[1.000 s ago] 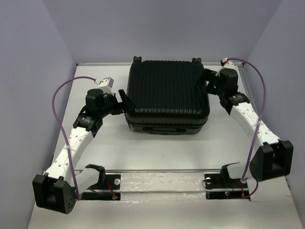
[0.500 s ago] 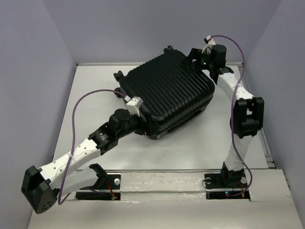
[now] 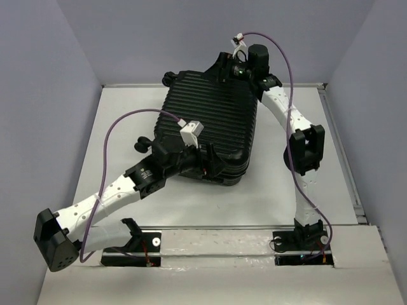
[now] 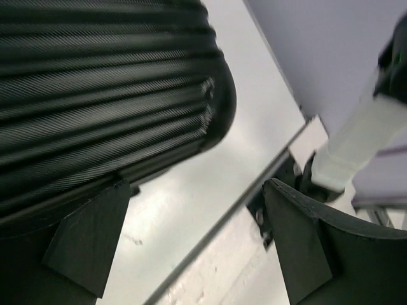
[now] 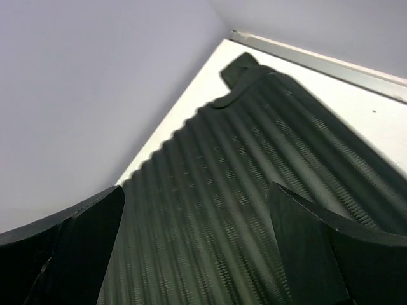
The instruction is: Pack the luggage
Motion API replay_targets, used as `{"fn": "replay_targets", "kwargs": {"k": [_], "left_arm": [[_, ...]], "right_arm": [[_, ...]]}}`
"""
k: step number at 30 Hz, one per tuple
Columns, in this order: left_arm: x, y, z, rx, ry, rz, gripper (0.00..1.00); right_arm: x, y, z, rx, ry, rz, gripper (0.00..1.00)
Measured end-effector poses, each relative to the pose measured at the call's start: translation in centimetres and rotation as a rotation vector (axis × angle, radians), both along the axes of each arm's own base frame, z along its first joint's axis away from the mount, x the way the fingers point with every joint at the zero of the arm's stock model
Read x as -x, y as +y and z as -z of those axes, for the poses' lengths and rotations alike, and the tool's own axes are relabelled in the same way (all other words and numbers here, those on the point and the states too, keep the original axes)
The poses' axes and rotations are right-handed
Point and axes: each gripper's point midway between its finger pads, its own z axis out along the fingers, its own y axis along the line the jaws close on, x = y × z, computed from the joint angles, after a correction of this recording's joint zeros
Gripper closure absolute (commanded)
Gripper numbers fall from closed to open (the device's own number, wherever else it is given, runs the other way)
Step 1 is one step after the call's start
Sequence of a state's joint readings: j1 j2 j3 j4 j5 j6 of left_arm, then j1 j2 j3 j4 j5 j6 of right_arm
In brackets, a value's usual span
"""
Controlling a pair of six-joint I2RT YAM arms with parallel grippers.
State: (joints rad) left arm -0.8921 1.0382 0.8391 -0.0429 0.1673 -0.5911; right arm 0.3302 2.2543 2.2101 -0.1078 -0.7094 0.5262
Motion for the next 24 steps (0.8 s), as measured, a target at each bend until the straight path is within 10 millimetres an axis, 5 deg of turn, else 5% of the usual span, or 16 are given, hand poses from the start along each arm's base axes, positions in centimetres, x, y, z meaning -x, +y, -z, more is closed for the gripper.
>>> {"fn": "replay_targets", "kwargs": {"k": [5, 9, 12, 13, 15, 17, 19, 22, 24], "left_arm": [[-4.9, 1.4, -3.7, 0.053, -0.110, -0.142, 0.01], [-5.8, 1.7, -3.6, 0.045, -0.122, -0.168, 0.01], [-5.7, 1.7, -3.7, 0.047, -0.124, -0.167, 0.01], [-5.6, 1.8, -3.9, 0.050, -0.127, -0.166, 0.01], [-5.1, 2.1, -4.1, 0.061, -0.134, -0.161, 0.01], [-4.0, 2.3, -4.0, 0.071, -0.138, -0.142, 0.01], [-2.4, 2.1, -3.5, 0.074, -0.131, -0.107, 0.01], [0.6, 1.0, -2.3, 0.068, -0.106, -0.032, 0.01], [2.1, 0.2, -1.0, 0.048, -0.080, 0.007, 0.01]], "right_arm": [[3.6, -0.2, -6.4, -0.010, -0.103, -0.025, 0.00], [9.0, -3.7, -14.5, -0.020, -0.288, 0.010, 0.02], [13.9, -6.6, -17.4, -0.017, -0.394, 0.060, 0.55], [17.1, -8.2, -18.1, -0.022, -0.447, 0.100, 0.79], [21.7, -10.5, -15.1, -0.010, -0.460, 0.159, 0.91], [25.7, -13.0, -10.5, -0.015, -0.459, 0.241, 0.92], [28.8, -15.1, -3.6, 0.007, -0.389, 0.308, 0.81], [30.6, -16.5, 7.1, 0.043, -0.211, 0.361, 0.60], [32.0, -17.2, 13.4, 0.071, -0.089, 0.385, 0.56]]}}
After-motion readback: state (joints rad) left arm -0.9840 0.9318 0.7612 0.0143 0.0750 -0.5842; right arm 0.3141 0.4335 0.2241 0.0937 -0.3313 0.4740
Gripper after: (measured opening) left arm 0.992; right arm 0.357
